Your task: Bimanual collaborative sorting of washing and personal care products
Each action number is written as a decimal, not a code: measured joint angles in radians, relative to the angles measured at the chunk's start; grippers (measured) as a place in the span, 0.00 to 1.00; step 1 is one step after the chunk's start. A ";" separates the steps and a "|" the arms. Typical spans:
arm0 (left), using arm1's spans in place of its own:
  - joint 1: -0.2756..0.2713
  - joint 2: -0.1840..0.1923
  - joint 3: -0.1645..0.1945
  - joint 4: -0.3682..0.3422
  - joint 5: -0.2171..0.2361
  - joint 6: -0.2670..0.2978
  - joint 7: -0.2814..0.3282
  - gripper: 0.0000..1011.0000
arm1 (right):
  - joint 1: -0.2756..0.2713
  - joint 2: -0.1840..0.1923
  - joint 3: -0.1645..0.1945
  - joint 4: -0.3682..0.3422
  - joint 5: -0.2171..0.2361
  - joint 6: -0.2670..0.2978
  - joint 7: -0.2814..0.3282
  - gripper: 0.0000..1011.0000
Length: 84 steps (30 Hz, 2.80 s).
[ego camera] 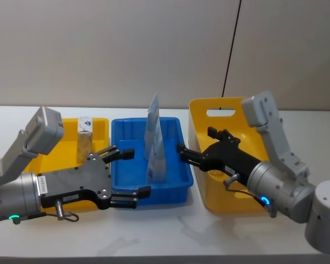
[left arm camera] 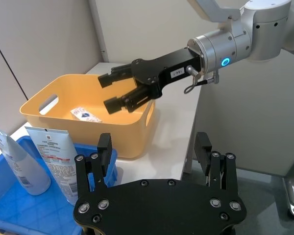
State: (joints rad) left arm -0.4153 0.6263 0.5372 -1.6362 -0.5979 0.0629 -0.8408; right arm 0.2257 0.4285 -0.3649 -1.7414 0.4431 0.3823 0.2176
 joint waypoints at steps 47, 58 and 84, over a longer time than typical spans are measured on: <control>0.000 0.000 0.000 0.000 0.000 0.000 0.000 0.99 | 0.178 -0.189 -0.128 0.325 -0.179 -0.066 -0.057 0.99; 0.000 0.000 0.000 0.000 0.000 0.000 0.000 0.99 | 0.212 -0.220 -0.134 0.404 -0.202 -0.084 -0.062 0.99; 0.000 0.000 0.000 0.000 0.000 0.000 0.000 0.99 | 0.263 -0.259 -0.136 0.510 -0.230 -0.125 -0.058 0.66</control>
State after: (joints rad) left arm -0.4154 0.6263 0.5373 -1.6360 -0.5978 0.0627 -0.8409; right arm 0.4885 0.1691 -0.5011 -1.2311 0.2127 0.2575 0.1594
